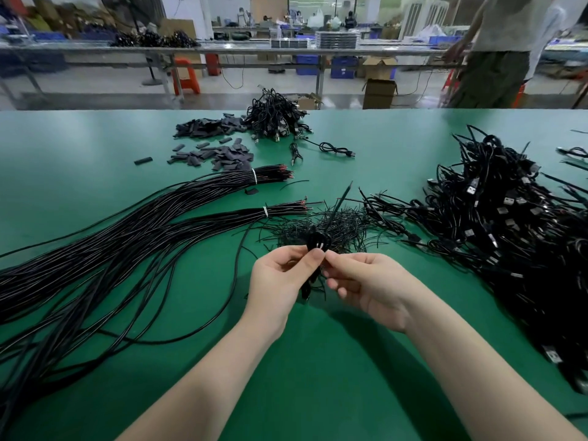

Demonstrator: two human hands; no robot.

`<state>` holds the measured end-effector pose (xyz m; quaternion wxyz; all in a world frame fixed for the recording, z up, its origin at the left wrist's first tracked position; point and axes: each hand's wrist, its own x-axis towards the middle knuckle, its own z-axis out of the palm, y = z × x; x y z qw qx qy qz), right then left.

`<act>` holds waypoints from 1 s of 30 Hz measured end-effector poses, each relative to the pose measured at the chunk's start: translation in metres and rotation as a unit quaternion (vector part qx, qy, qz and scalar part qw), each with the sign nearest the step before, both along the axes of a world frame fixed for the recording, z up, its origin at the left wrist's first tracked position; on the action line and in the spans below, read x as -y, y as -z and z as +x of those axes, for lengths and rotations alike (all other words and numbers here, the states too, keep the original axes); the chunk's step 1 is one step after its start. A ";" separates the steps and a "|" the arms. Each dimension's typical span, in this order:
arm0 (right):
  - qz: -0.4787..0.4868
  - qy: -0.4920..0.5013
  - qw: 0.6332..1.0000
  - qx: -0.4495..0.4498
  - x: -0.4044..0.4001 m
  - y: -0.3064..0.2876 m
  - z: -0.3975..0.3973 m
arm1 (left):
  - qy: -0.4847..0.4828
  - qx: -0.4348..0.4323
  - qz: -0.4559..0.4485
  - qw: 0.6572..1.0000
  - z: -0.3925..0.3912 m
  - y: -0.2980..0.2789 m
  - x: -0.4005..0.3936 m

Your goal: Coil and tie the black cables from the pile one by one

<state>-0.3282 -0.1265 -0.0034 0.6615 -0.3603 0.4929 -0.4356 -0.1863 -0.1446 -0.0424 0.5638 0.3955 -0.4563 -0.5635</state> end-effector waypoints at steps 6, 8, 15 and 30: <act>0.030 -0.022 0.998 0.050 0.000 -0.007 -0.002 | 0.005 -0.011 -0.002 1.000 0.000 -0.002 -0.001; 0.017 -0.020 0.998 0.054 -0.002 -0.006 -0.001 | 0.016 -0.014 0.002 1.000 0.001 -0.003 -0.002; -0.365 0.029 0.816 -0.448 0.003 0.007 0.003 | -0.006 -0.059 0.075 0.995 -0.004 -0.005 -0.004; -0.567 0.094 0.569 -0.588 0.003 0.025 -0.002 | 0.093 -0.045 0.087 0.991 0.003 -0.006 -0.003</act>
